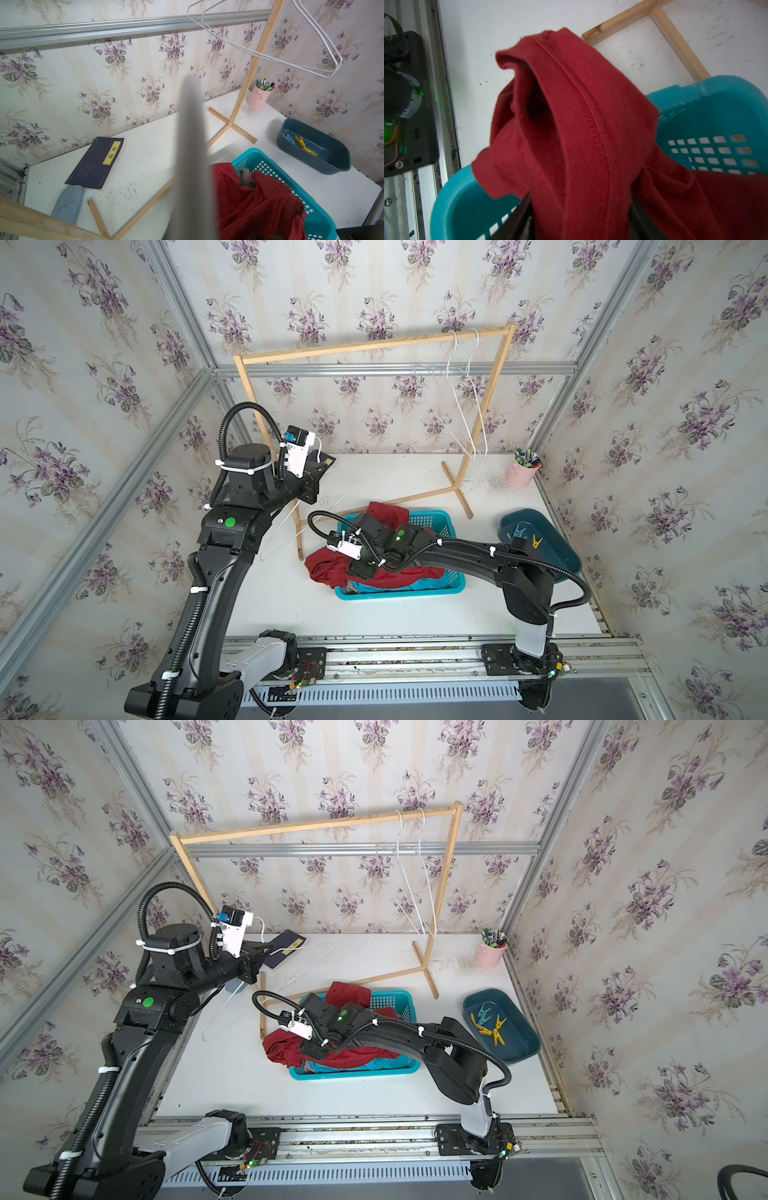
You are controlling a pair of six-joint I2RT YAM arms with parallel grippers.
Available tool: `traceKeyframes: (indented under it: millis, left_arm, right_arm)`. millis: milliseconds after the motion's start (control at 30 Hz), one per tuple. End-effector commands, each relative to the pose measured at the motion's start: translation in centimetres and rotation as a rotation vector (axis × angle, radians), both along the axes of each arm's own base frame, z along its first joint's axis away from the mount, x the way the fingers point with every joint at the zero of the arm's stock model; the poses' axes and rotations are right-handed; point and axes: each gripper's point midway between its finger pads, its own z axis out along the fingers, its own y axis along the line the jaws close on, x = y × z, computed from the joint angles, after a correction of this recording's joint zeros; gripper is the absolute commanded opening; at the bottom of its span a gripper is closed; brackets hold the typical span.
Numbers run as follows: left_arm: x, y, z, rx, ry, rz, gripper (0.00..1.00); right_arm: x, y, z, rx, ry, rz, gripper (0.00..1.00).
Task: Remove the clothespins securing t-shirts to the hanger
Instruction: Adjust the T-shirt in the basket.
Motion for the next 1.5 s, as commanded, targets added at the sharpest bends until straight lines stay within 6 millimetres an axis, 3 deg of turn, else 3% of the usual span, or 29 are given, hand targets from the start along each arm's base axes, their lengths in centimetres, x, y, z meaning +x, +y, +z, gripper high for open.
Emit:
traceKeyframes:
  millis: [0, 167, 300, 433, 567, 667, 767, 867, 933, 1033, 1167, 1267, 1400, 1467]
  left_arm:
    - [0.2, 0.2, 0.2, -0.004, -0.004, 0.005, 0.0]
    - [0.6, 0.3, 0.3, -0.014, 0.002, 0.012, 0.0]
    - [0.8, 0.6, 1.2, -0.033, -0.005, 0.036, 0.0]
    - [0.8, 0.7, 2.0, -0.052, -0.016, 0.044, 0.0]
    - [1.0, 0.1, 1.8, -0.086, 0.01, 0.018, 0.0]
    - [1.0, -0.8, 1.8, -0.101, 0.021, -0.038, 0.0]
    - [0.7, -1.9, 2.0, -0.108, 0.018, -0.115, 0.0]
    - [0.7, -2.8, 2.3, -0.122, 0.02, -0.177, 0.0]
    - [0.6, -3.4, 2.4, -0.128, 0.021, -0.216, 0.0]
    - [0.3, -4.0, 2.5, -0.112, 0.004, -0.276, 0.0]
    - [-1.0, -5.1, 2.7, -0.095, -0.035, -0.387, 0.0]
    - [-2.6, -6.0, 3.2, -0.09, -0.075, -0.487, 0.0]
    - [-6.3, -7.7, 4.2, -0.126, -0.137, -0.712, 0.02]
    - [-7.6, -8.3, 4.6, -0.154, -0.155, -0.813, 0.0]
  right_arm:
    - [1.0, -0.8, 2.2, 0.017, -0.089, -0.027, 0.19]
    - [1.2, -1.4, 8.4, 0.183, -0.207, -0.035, 0.0]
    - [1.1, -3.2, 12.5, 0.299, -0.303, -0.067, 0.0]
    - [2.1, -6.8, 14.4, 0.346, -0.358, -0.171, 0.0]
    - [4.5, -11.5, 12.9, 0.348, -0.305, -0.32, 0.0]
    - [4.9, -12.9, 10.1, 0.32, -0.255, -0.342, 0.0]
    - [4.1, -12.0, 6.0, 0.232, -0.143, -0.292, 0.16]
    - [4.2, -11.2, 4.4, 0.166, -0.062, -0.299, 0.5]
    - [4.3, -11.0, 6.0, 0.188, -0.069, -0.3, 0.6]
    - [4.4, -11.5, 10.6, 0.225, -0.112, -0.314, 0.68]
    - [2.2, -12.9, 16.0, 0.259, -0.122, -0.249, 0.73]
    - [-0.2, -14.0, 20.3, 0.323, -0.119, -0.18, 0.75]
    - [-2.8, -15.2, 26.7, 0.45, -0.133, -0.112, 0.81]
    - [-3.4, -15.3, 28.4, 0.468, -0.121, -0.082, 0.82]
